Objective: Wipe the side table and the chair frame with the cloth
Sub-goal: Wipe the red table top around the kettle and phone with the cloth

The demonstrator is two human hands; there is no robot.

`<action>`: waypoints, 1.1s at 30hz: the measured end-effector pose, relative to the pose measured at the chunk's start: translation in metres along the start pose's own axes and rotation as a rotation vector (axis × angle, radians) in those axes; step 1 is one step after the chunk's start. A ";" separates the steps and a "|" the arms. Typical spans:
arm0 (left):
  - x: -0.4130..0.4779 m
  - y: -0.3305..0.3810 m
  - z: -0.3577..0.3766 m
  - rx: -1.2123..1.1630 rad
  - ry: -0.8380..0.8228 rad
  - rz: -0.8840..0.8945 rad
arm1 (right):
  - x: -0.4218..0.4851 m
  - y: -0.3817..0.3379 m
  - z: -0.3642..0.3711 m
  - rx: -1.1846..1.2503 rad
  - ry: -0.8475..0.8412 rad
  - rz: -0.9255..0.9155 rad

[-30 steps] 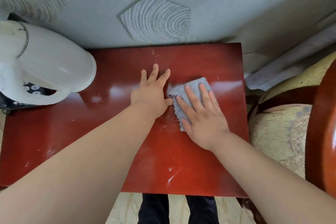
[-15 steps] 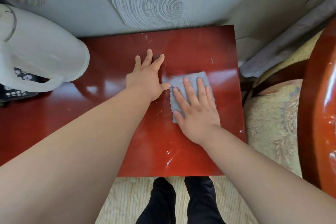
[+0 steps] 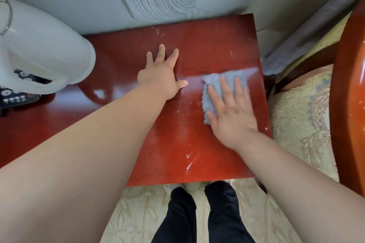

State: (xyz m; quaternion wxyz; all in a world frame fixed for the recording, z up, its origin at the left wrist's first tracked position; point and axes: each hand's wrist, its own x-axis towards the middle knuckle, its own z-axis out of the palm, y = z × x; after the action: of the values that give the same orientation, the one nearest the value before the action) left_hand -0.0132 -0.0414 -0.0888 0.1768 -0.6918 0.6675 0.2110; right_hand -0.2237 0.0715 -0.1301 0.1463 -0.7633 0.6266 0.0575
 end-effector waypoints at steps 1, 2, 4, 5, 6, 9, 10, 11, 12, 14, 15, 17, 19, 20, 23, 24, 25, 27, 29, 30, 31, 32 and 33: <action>-0.003 0.001 0.001 -0.011 -0.006 0.003 | -0.020 -0.003 0.005 -0.004 -0.009 -0.083; -0.008 0.002 0.004 -0.033 -0.012 0.012 | -0.040 -0.004 0.009 -0.013 -0.027 -0.158; -0.026 0.001 0.014 -0.058 -0.029 0.062 | -0.075 0.000 0.013 -0.037 -0.093 -0.281; -0.038 -0.002 0.020 -0.046 -0.027 0.098 | -0.083 0.005 0.013 -0.049 -0.125 -0.327; -0.053 -0.006 0.027 -0.024 -0.008 0.135 | -0.084 0.010 0.011 -0.052 -0.150 -0.358; -0.093 -0.015 0.046 0.027 0.066 0.183 | -0.053 0.020 -0.002 -0.019 -0.173 -0.320; -0.102 -0.016 0.052 0.034 0.054 0.170 | -0.034 0.021 -0.009 0.009 -0.172 -0.249; -0.109 -0.016 0.057 0.035 0.024 0.145 | -0.013 0.021 -0.016 0.032 -0.173 -0.162; -0.113 -0.016 0.063 0.033 -0.011 0.119 | 0.008 0.020 -0.024 0.050 -0.172 -0.081; -0.117 -0.018 0.071 0.023 -0.042 0.092 | 0.042 0.017 -0.036 0.062 -0.159 0.030; -0.118 -0.020 0.074 0.020 -0.028 0.096 | 0.051 0.015 -0.038 0.052 -0.158 0.063; -0.118 -0.022 0.078 0.031 0.017 0.110 | 0.049 0.012 -0.032 0.032 -0.152 0.057; -0.119 -0.023 0.078 0.035 0.021 0.106 | 0.019 0.006 -0.020 0.012 -0.134 -0.074; -0.119 -0.022 0.077 0.031 0.009 0.098 | -0.005 0.004 -0.014 -0.006 -0.120 -0.160; -0.119 -0.017 0.073 0.007 -0.020 0.081 | -0.079 0.003 0.004 -0.039 -0.168 -0.367; -0.119 -0.016 0.072 0.000 -0.030 0.078 | -0.091 0.009 0.007 -0.058 -0.186 -0.416; -0.119 -0.016 0.070 -0.003 -0.041 0.074 | -0.091 0.015 0.007 -0.071 -0.201 -0.462; -0.118 -0.015 0.068 -0.003 -0.061 0.073 | -0.067 0.026 0.004 -0.107 -0.208 -0.483; -0.118 -0.015 0.068 -0.003 -0.071 0.067 | -0.025 0.030 -0.004 -0.105 -0.172 -0.351; -0.117 -0.015 0.067 -0.003 -0.076 0.063 | -0.003 0.030 -0.009 -0.101 -0.162 -0.254; -0.117 -0.014 0.067 -0.005 -0.080 0.061 | 0.017 0.029 -0.015 -0.104 -0.168 -0.161; -0.117 -0.013 0.067 -0.009 -0.084 0.059 | 0.031 0.025 -0.019 -0.111 -0.174 -0.086; -0.118 -0.013 0.068 -0.012 -0.086 0.058 | 0.037 0.021 -0.022 -0.114 -0.180 -0.036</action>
State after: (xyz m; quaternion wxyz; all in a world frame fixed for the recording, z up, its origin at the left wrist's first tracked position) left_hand -0.0065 0.0946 -0.0846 0.1948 -0.6636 0.6778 0.2495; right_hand -0.2382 0.0265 -0.1228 0.1594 -0.7732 0.5928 0.1590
